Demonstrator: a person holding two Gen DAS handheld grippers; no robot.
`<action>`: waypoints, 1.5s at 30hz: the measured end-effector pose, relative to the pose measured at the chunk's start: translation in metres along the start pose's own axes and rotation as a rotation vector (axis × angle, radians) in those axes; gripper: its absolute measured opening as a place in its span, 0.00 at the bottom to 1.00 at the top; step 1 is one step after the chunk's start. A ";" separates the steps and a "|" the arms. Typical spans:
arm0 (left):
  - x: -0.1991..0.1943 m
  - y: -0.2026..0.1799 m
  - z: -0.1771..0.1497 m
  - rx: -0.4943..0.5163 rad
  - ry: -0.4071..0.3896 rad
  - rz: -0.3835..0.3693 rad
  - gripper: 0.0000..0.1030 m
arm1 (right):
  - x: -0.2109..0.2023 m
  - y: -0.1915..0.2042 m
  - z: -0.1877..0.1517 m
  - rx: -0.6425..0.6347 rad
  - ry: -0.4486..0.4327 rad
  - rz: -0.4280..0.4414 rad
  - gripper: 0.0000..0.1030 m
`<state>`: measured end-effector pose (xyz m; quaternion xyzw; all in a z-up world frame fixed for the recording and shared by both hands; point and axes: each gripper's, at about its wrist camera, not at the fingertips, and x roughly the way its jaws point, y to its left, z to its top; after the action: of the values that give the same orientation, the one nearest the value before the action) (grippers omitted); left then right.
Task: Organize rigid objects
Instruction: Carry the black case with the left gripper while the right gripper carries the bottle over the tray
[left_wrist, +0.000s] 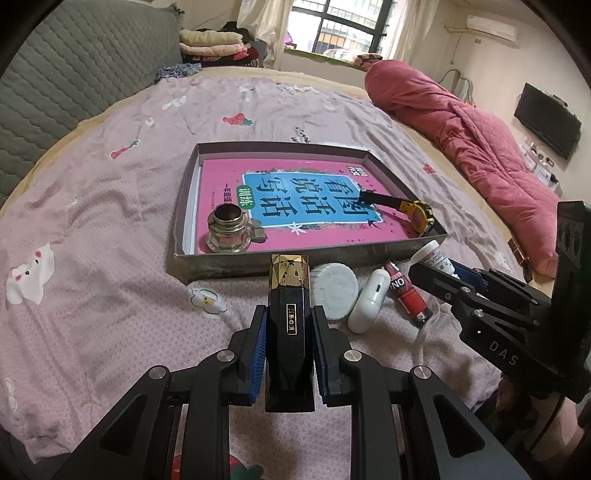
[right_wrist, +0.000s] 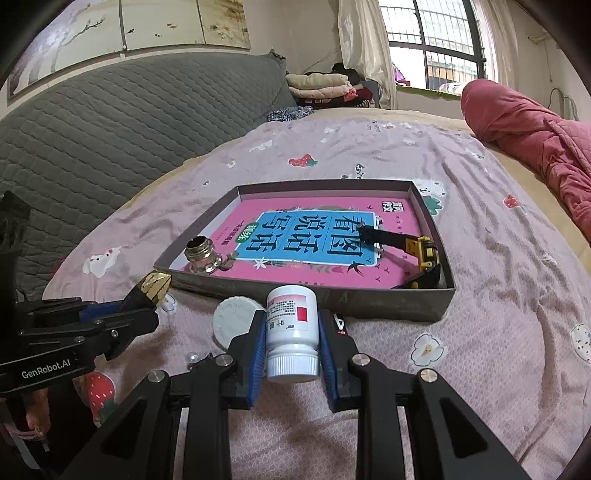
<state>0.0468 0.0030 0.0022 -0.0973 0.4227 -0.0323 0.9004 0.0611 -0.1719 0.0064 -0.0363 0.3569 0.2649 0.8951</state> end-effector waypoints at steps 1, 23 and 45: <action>-0.001 0.000 0.000 0.001 -0.003 -0.002 0.22 | -0.001 0.000 0.000 0.001 -0.002 -0.001 0.26; 0.003 -0.003 0.018 -0.016 -0.036 -0.005 0.22 | -0.010 0.002 0.010 -0.032 -0.059 -0.024 0.26; 0.018 -0.002 0.035 -0.029 -0.041 0.012 0.22 | -0.003 -0.019 0.022 0.013 -0.074 -0.035 0.26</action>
<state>0.0849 0.0033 0.0112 -0.1084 0.4049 -0.0190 0.9077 0.0829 -0.1841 0.0220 -0.0269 0.3244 0.2479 0.9125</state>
